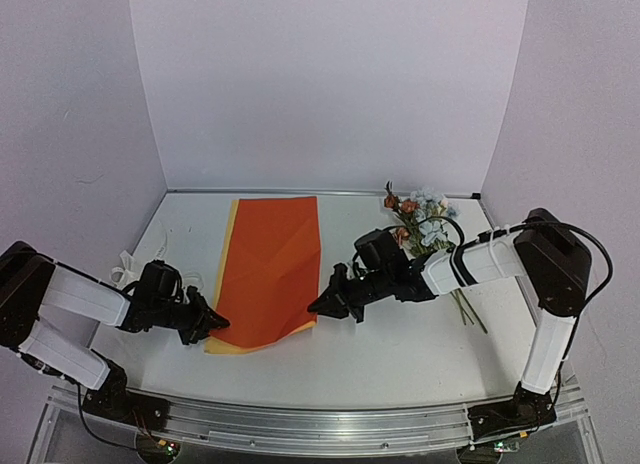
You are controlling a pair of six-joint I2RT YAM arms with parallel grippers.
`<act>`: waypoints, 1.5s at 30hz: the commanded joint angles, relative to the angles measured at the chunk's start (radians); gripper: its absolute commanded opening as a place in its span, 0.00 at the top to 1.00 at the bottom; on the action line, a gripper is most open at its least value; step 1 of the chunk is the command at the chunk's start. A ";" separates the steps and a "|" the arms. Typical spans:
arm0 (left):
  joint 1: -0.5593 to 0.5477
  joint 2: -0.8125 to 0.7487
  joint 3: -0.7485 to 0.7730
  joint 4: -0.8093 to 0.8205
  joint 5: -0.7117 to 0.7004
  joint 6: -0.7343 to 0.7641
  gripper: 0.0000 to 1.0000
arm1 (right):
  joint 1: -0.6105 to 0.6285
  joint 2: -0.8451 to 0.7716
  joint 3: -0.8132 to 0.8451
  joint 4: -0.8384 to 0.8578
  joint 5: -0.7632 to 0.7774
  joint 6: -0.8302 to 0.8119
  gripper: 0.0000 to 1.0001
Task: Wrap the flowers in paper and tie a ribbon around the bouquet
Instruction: Pass from the right arm to the left, then pass from the left arm to the right
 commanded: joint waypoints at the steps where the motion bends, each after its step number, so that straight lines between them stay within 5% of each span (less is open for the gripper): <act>1: 0.005 -0.071 0.129 -0.133 -0.085 0.124 1.00 | 0.019 0.034 0.081 -0.080 0.029 -0.069 0.99; 6: 0.004 -0.188 0.328 -0.400 -0.204 0.296 1.00 | 0.055 0.079 0.180 -0.226 0.084 -0.154 0.98; 12: -0.053 -0.149 0.522 -0.499 -0.187 0.429 1.00 | 0.102 0.165 0.282 -0.263 0.106 -0.160 0.86; 15: -0.109 -0.091 0.594 -0.510 -0.187 0.457 1.00 | 0.115 0.171 0.301 -0.294 0.151 -0.176 0.73; 21: -0.170 0.039 0.720 -0.543 -0.163 0.526 1.00 | 0.103 -0.011 0.186 -0.323 0.325 -0.227 0.30; 25: -0.218 0.121 0.800 -0.590 -0.161 0.577 1.00 | 0.082 -0.172 0.088 -0.330 0.461 -0.232 0.16; 31: -0.286 0.210 0.863 -0.611 -0.153 0.622 1.00 | 0.036 -0.249 0.108 -0.353 0.493 -0.265 0.14; 38: -0.381 0.271 0.920 -0.665 -0.183 0.682 1.00 | 0.002 -0.039 0.394 -0.410 0.297 -0.345 0.16; 45: -0.395 0.141 0.766 -0.613 -0.127 0.696 1.00 | 0.003 0.125 0.568 -0.442 0.202 -0.337 0.17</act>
